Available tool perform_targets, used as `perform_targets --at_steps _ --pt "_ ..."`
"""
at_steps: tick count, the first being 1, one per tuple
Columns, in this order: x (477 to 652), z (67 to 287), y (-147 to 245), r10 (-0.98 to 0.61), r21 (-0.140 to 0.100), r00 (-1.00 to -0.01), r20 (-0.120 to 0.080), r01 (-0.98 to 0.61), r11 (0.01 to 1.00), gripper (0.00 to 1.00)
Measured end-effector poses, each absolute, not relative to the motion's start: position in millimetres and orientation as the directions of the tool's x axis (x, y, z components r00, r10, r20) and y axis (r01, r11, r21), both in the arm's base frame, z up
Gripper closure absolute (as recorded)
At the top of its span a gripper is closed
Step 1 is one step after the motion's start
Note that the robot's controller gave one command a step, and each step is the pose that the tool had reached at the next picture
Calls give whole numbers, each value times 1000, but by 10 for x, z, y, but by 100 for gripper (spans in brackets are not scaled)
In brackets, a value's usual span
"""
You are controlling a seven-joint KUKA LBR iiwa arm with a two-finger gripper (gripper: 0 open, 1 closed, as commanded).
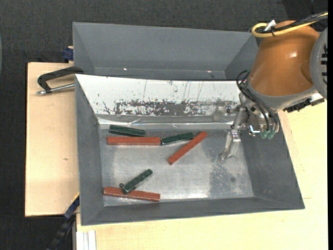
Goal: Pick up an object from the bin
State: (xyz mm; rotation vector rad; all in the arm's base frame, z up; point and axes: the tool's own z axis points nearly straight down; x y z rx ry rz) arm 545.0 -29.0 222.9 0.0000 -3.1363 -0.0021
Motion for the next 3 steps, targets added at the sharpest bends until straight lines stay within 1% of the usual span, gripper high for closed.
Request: perform_targets --at_steps 1,2,3 --pt "5466 2274 -289 -1 1 -1000 -4 -1 1000 0" --pt "5588 2038 -180 72 0 -997 -11 72 997 0" --pt "5804 1413 35 88 2 -996 -5 88 996 0"
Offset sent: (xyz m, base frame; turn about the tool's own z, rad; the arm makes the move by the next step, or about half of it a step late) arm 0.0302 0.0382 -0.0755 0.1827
